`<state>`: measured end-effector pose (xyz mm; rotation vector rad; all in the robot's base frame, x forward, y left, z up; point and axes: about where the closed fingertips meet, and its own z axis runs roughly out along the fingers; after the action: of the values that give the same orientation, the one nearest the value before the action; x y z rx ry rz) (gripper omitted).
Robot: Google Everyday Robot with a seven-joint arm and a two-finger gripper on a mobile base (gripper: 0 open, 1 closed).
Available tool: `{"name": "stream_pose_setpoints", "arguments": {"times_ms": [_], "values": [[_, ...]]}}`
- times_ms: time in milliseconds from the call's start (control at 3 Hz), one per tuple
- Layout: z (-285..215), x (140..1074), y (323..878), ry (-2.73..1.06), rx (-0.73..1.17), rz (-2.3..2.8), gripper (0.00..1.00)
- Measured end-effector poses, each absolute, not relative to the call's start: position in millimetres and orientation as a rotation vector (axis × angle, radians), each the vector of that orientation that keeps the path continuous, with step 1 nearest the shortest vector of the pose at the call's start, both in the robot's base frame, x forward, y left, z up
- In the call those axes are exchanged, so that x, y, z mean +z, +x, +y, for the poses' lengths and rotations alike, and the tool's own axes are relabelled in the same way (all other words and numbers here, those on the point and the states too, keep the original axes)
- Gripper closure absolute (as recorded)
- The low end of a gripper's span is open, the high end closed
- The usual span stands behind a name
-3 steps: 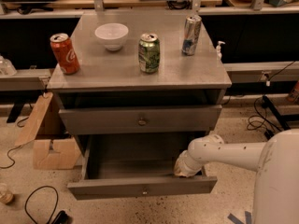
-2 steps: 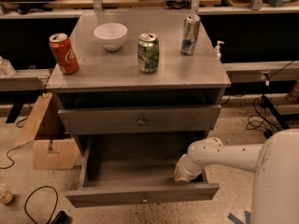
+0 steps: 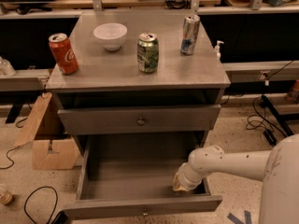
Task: Open middle drawer
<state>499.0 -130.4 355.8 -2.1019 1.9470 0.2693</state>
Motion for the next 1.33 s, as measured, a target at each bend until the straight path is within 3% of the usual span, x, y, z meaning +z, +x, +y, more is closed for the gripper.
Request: {"name": "stream_pose_setpoints", "arguments": {"times_ms": [333,667,1000,1333], "values": [[-117.7,350.7,444.2,-2.078,0.412,1.971,1.00],[-117.0,350.7,446.6,-2.078,0.412,1.971,1.00],[-108.4,347.0,397.3,-2.052,0.529,1.987,1.00],[-107.0,347.0,402.3,-2.052,0.529,1.987,1.00]]}}
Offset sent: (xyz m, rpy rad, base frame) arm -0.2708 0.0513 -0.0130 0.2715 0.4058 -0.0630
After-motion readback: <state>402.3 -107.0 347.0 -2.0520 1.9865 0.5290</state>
